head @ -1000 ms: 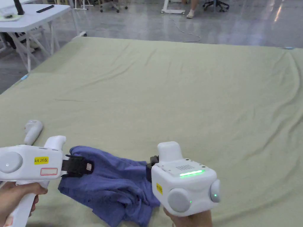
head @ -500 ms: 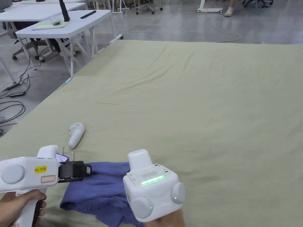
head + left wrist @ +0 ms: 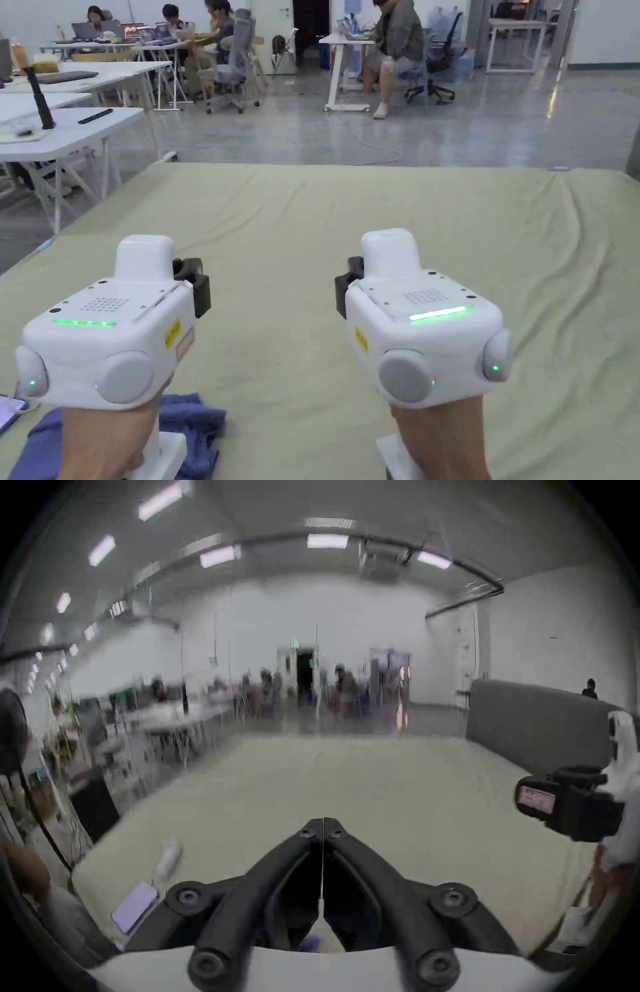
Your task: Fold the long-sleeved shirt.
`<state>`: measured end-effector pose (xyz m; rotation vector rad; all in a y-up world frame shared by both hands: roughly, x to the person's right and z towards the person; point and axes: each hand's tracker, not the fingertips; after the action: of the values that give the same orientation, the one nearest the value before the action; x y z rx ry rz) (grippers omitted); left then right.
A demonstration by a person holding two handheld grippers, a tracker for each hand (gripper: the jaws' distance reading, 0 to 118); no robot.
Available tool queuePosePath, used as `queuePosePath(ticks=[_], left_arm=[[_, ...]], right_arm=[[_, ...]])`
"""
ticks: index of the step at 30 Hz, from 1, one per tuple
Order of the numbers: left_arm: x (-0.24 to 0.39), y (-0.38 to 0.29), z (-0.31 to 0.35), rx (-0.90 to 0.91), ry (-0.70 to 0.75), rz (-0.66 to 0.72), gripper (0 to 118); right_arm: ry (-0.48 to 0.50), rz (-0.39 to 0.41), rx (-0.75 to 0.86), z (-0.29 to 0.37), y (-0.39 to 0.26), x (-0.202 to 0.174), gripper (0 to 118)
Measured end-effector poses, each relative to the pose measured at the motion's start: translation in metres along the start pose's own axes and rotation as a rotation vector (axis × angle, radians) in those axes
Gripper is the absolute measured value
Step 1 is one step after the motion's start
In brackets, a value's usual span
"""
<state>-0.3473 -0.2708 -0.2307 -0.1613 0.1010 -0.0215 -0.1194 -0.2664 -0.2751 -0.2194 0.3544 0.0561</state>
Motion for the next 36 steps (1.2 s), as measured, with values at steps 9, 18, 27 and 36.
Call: queuePosePath(ticks=[9, 18, 27, 36], left_arm=[[0.135, 0.010, 0.002, 0.194, 0.013, -0.060, 0], [0.172, -0.061, 0.030, 0.173, -0.016, 0.016, 0], [0.163, -0.103, 0.058, 0.144, -0.029, 0.008, 0], [0.162, -0.107, 0.054, 0.140, 0.003, -0.006, 0]], right_arm=[[-0.344, 0.037, 0.195, 0.067, -0.001, 0.121, 0], [-0.336, 0.001, 0.216, 0.110, -0.070, 0.140, 0], [-0.380, 0.033, 0.176, 0.123, -0.113, 0.141, 0], [-0.387, 0.036, 0.152, 0.120, -0.114, 0.140, 0]])
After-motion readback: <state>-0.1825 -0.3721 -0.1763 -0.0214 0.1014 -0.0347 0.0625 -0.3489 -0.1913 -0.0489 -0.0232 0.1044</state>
